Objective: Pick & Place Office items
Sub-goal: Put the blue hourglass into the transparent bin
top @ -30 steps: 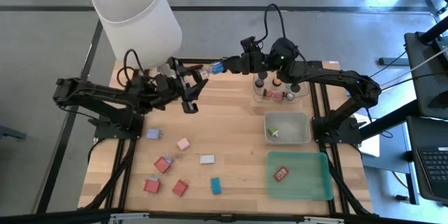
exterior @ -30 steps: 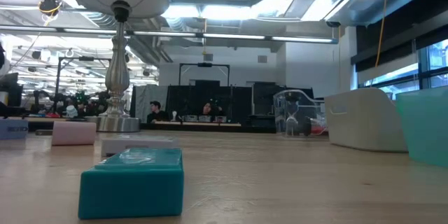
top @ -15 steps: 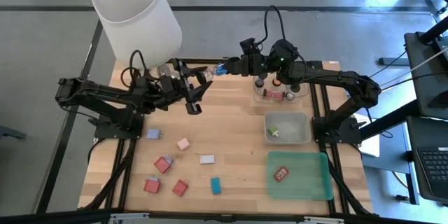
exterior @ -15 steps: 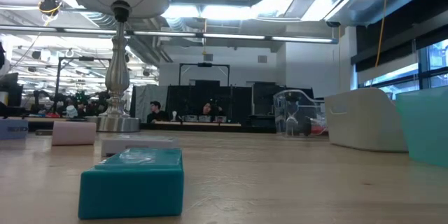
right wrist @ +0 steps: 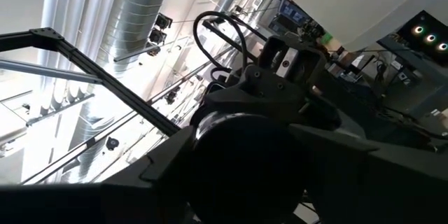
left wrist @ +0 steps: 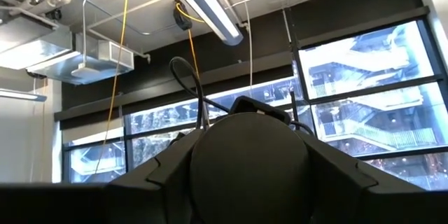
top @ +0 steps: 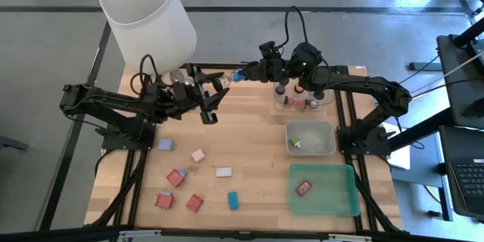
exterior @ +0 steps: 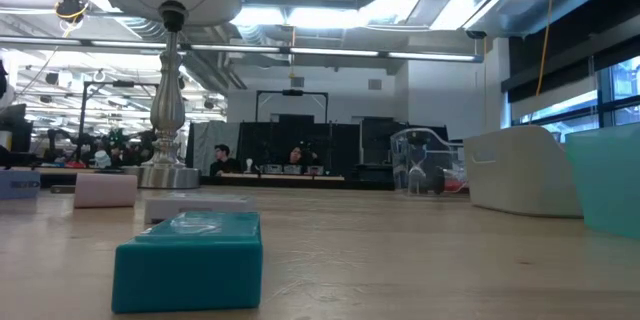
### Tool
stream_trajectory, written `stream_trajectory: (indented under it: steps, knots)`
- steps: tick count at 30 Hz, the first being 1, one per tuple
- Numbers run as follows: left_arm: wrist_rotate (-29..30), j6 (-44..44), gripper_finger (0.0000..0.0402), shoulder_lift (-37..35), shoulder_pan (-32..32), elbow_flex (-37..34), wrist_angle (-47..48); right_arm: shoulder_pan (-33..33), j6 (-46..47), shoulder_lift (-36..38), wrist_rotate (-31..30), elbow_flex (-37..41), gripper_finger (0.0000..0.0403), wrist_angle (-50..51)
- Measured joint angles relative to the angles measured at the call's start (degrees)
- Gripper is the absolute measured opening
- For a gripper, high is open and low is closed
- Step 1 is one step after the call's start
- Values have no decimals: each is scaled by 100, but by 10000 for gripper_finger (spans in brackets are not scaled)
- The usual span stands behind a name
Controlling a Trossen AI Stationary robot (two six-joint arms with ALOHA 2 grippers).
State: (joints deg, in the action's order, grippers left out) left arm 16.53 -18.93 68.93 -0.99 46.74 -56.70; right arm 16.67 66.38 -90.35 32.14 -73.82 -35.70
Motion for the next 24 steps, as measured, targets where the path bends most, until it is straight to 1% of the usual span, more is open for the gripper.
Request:
stream_trajectory:
  steps: [2, 11, 14, 17, 20, 24]
  knots:
    - [68, -44, 218, -1, 0, 0, 10, 2, -27, 0, -2, 0, 212, 0]
    - [825, 10, 248, -9, -187, 0, 47, 42, -110, 2, -22, 0, 212, 3]
    - [1185, 10, 255, -7, -236, -2, 56, 150, -281, 4, -13, 0, 212, 84]
    - [1811, 10, 261, -3, -284, -2, 109, 321, -517, 7, 1, 0, 212, 252]
    - [2648, 14, 262, -2, -352, -2, 327, 563, -741, 7, 56, 0, 212, 461]
    - [3710, 13, 260, -2, -490, -5, 752, 997, -1027, 13, 307, 0, 212, 892]
